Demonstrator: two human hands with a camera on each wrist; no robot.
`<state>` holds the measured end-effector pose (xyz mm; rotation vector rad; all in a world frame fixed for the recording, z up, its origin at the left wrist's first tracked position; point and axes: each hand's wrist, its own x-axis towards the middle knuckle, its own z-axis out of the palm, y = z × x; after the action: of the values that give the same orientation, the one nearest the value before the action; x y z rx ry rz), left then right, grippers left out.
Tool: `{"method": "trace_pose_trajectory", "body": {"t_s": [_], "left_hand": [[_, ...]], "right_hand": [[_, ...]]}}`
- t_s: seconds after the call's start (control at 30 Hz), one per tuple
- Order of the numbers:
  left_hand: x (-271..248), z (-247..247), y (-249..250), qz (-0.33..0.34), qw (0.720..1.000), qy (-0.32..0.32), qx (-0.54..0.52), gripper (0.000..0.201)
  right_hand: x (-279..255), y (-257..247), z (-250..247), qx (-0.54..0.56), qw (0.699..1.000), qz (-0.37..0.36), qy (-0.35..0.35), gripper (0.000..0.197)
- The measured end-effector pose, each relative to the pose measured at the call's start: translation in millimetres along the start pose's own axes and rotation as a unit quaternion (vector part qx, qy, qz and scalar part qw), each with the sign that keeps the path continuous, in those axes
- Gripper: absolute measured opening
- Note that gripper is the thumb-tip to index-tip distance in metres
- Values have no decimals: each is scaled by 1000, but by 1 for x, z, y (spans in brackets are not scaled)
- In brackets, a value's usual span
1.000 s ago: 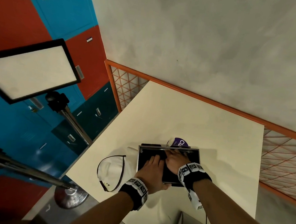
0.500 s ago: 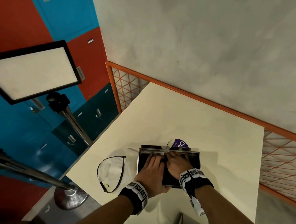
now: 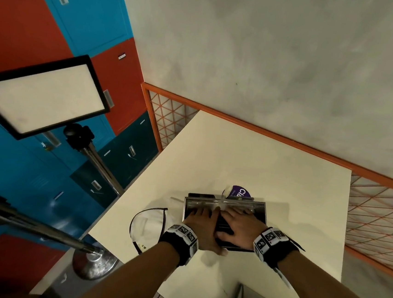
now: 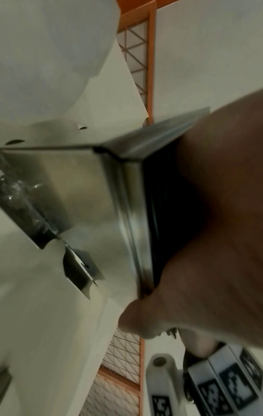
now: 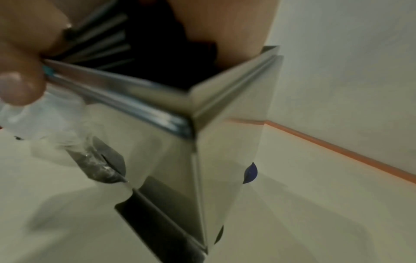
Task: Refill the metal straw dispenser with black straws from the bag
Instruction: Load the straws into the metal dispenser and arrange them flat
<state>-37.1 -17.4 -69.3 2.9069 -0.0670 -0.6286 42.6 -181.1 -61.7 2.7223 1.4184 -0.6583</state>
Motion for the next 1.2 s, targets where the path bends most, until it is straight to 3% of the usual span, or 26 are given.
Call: {"method": "trace_pose_trajectory", "body": {"t_s": [0.23,0.47,0.63,0.8,1.2], "left_hand": [[-6,-2,2,13,998,61,3,120],[-14,8,4,22,993,113,12,94],[-20,16,7,24,992,120,15,93],[-24,18,10,36,993,115,20,84],[-22,17,6,43,987,152,20,74]], "right_hand": [[-2,10,-5,-13,996,-10,-84,132],[-3,-3,1,-44,998,-6,-34,110],[-7,-23,7,-65,995,58,-46,104],[-16,-30,15,-68,996,53,6,91],[-21,-31,6,-46,997,52,43,89]]}}
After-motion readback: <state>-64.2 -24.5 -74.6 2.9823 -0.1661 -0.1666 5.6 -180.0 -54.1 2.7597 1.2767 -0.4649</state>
